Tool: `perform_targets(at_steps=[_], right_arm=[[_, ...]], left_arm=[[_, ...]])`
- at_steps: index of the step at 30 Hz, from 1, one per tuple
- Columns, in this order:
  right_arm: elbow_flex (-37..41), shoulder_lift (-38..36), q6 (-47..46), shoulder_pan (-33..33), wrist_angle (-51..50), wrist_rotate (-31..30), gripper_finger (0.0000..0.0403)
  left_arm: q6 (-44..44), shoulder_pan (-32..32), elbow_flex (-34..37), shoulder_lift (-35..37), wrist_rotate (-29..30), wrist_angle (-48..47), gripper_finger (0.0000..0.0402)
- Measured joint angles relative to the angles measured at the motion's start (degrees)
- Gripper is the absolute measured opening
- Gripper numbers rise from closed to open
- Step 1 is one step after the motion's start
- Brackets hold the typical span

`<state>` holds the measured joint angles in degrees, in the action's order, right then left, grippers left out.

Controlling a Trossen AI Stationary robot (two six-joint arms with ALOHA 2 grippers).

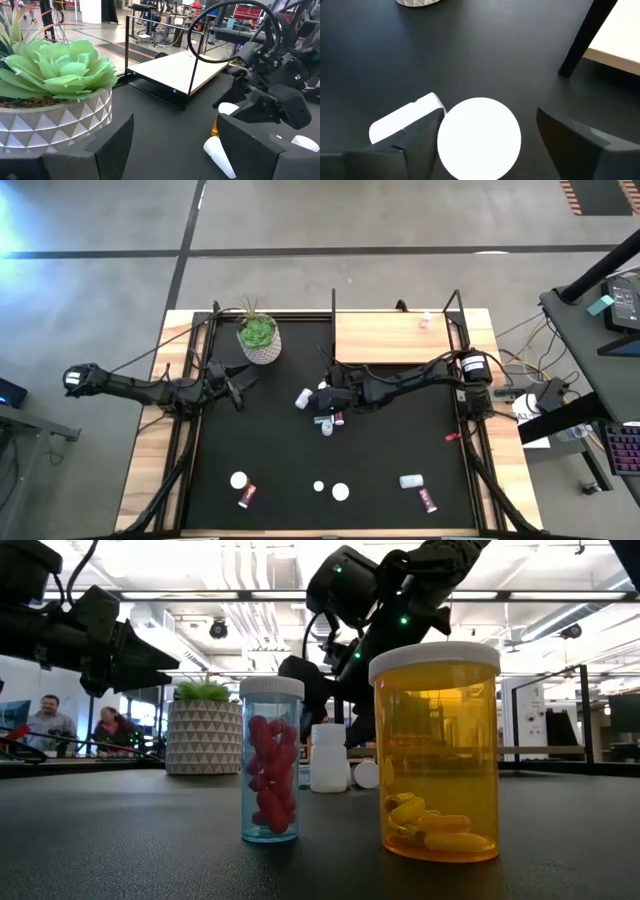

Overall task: Pick and place medicine bottles onto shelf by color
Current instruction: Put the top orange pill bottle on the shelf

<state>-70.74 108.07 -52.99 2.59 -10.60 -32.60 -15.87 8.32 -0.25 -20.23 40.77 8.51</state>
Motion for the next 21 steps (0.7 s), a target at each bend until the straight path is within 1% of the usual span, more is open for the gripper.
perform_targets(at_steps=[8,11,13,17,21], right_arm=[[0.0,0.0,-0.7,0.5,-1.3,0.0,0.0222],[0.0,-0.1,-1.1,0.9,-1.3,-0.4,0.0202],[0.0,-0.3,-1.1,1.3,-1.2,-0.5,0.0196],[0.0,-1.6,-1.1,2.2,-2.4,-0.7,0.0198],[0.0,-3.6,-2.8,3.8,-6.4,-4.5,0.0198]], left_arm=[[0.0,0.0,0.0,0.0,0.0,0.0,0.027],[0.0,0.0,0.0,0.0,0.0,0.0,0.027],[0.0,0.0,0.0,0.0,0.0,0.0,0.027],[0.0,0.0,0.0,0.0,0.0,0.0,0.027],[0.0,0.0,0.0,0.0,0.0,0.0,0.027]])
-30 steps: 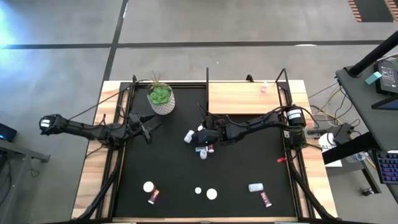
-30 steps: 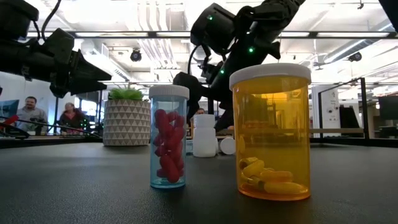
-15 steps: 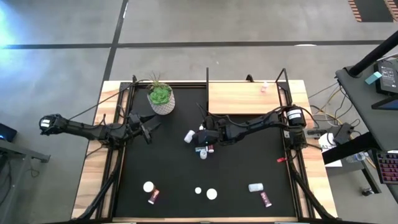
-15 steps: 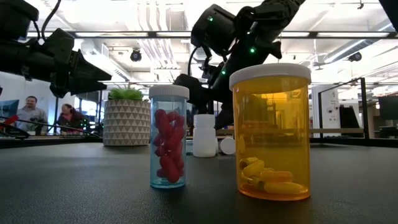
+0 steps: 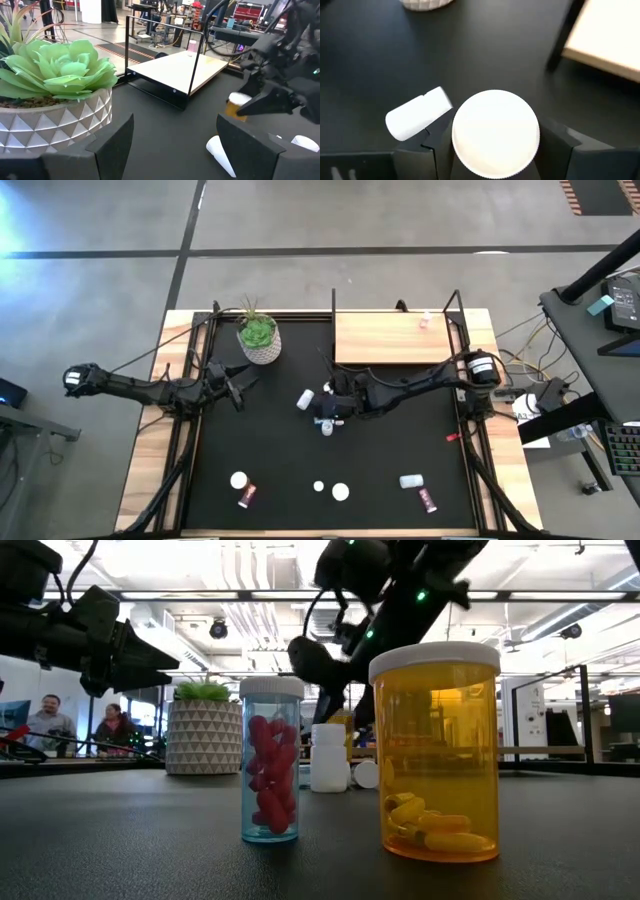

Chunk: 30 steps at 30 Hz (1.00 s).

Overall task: Pick and place medicine bottles onto shelf by color
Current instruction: Put the top orange pill bottle on the shelf

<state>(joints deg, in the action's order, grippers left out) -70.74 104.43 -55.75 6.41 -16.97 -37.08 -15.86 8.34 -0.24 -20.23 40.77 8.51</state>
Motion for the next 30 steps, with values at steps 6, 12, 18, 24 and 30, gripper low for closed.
perform_targets(at_steps=[6,12,18,24,30], right_arm=[[1.0,-4.1,-9.2,1.9,-8.1,-3.0,0.0198],[8.3,-10.7,-16.0,2.2,-11.0,-4.1,0.0197],[17.4,-19.9,-19.2,2.2,-11.7,-8.6,0.0197],[24.1,-28.4,-19.9,1.2,-14.9,-16.2,0.0197],[28.9,-33.3,-22.3,-4.4,-17.7,-20.1,0.0201]], left_arm=[[0.0,0.0,0.0,0.0,0.0,0.0,0.027],[0.0,0.0,0.0,0.0,0.0,0.0,0.027],[0.0,0.0,0.0,-0.1,0.0,0.0,0.027],[0.0,0.0,0.0,0.0,0.0,0.0,0.027],[0.0,0.0,0.0,0.0,0.0,0.0,0.027]])
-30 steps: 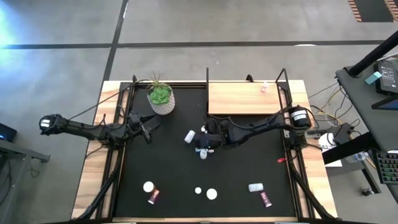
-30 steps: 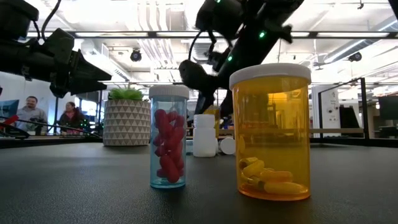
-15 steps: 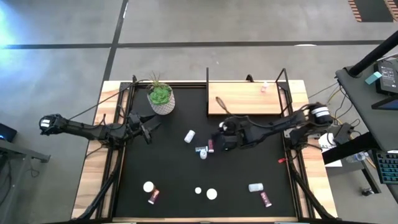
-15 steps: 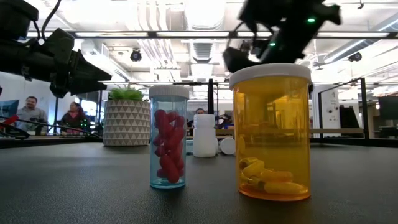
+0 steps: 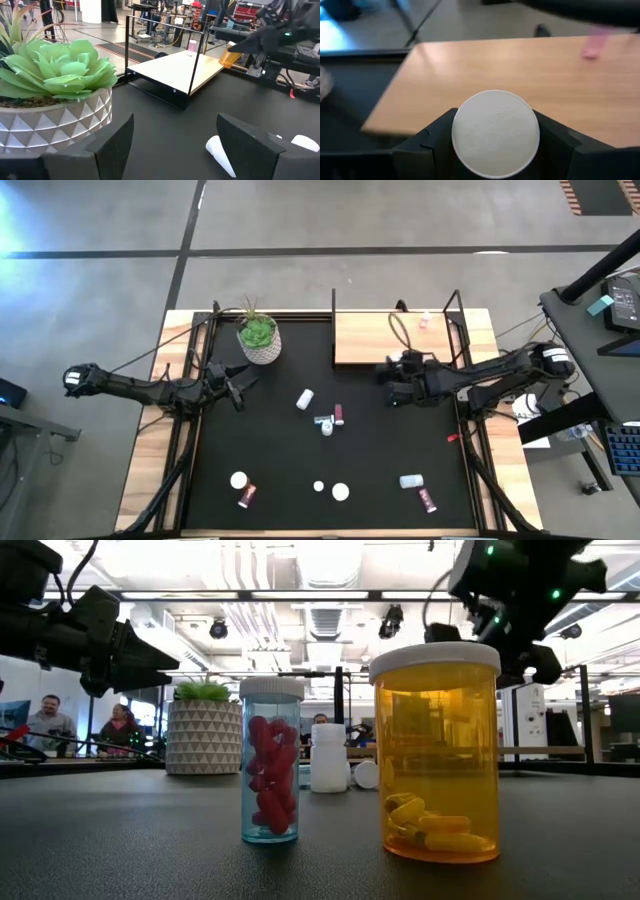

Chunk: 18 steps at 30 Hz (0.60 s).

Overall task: Pick and place medicine bottles onto shelf by color
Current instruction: Put the top orange pill bottle on the shelf

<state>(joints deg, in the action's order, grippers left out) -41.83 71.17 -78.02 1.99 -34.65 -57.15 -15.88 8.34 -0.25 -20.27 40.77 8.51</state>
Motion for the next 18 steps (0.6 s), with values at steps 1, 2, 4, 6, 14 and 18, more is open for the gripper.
perform_targets(at_steps=[1,2,4,6,14,18], right_arm=[[0.5,-0.6,0.0,-1.4,0.0,0.0,0.0202],[0.8,-1.1,0.0,-2.9,0.1,0.0,0.0202],[1.1,-1.7,-0.1,-6.0,0.1,0.2,0.0203],[1.1,-1.7,-0.1,-9.3,0.2,1.3,0.0203],[0.4,0.2,4.0,-20.3,1.0,6.0,0.0205],[-0.7,2.3,6.8,-23.7,3.0,7.5,0.0205]], left_arm=[[0.0,0.0,0.0,0.1,0.0,0.0,0.027],[0.0,0.0,0.0,0.1,0.0,0.0,0.027],[0.0,0.0,0.0,0.1,0.0,0.0,0.027],[0.0,0.0,0.0,0.1,0.0,0.0,0.027],[0.0,0.0,0.0,-0.1,0.0,0.0,0.027],[0.0,0.0,0.0,-0.1,0.0,0.0,0.027]])
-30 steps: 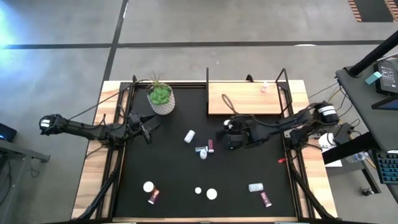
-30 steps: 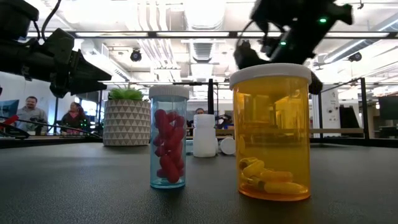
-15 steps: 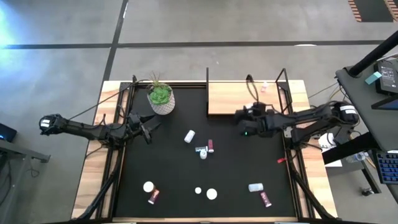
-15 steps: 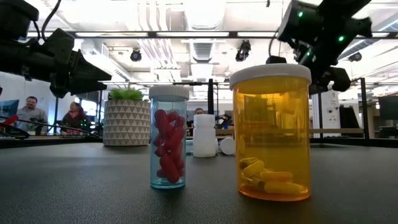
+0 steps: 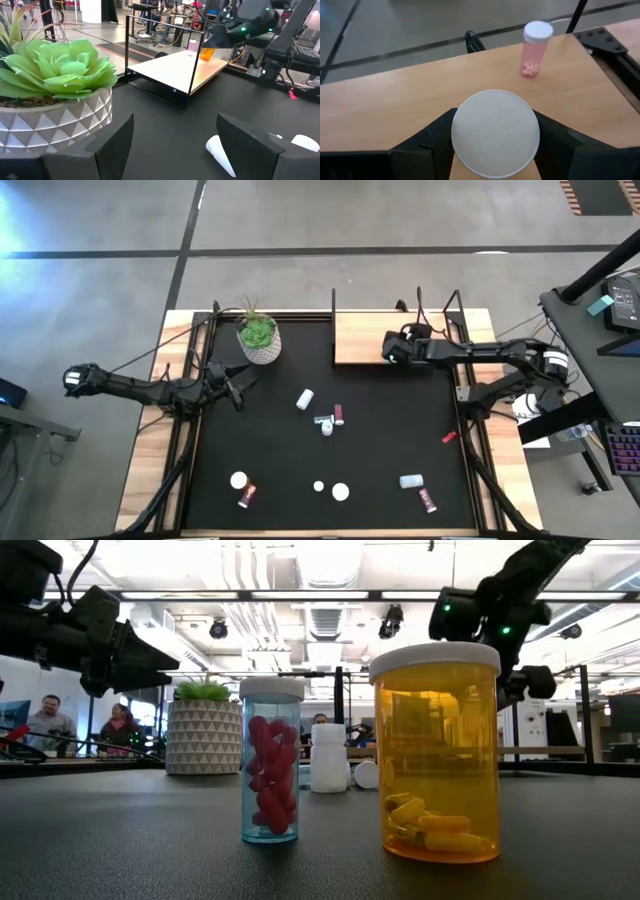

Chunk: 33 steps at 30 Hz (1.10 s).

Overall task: Pick and place medicine bottles onto shelf by color
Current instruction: Put the top orange pill bottle on the shelf

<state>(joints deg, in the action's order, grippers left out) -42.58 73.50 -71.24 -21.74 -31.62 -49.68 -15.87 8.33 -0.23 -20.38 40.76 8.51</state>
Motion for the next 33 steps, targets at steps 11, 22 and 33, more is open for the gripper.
perform_targets(at_steps=[11,22,33], right_arm=[[-3.8,7.3,4.7,-6.0,6.6,2.2,0.0205],[-11.3,14.1,6.7,-11.2,4.7,3.6,0.0205],[-14.8,17.1,6.8,-15.9,2.3,6.2,0.0205]], left_arm=[[0.0,0.0,0.0,0.0,0.0,0.0,0.027],[0.0,0.0,0.0,0.0,0.0,0.0,0.027],[0.0,0.0,0.0,0.0,0.0,0.0,0.027]])
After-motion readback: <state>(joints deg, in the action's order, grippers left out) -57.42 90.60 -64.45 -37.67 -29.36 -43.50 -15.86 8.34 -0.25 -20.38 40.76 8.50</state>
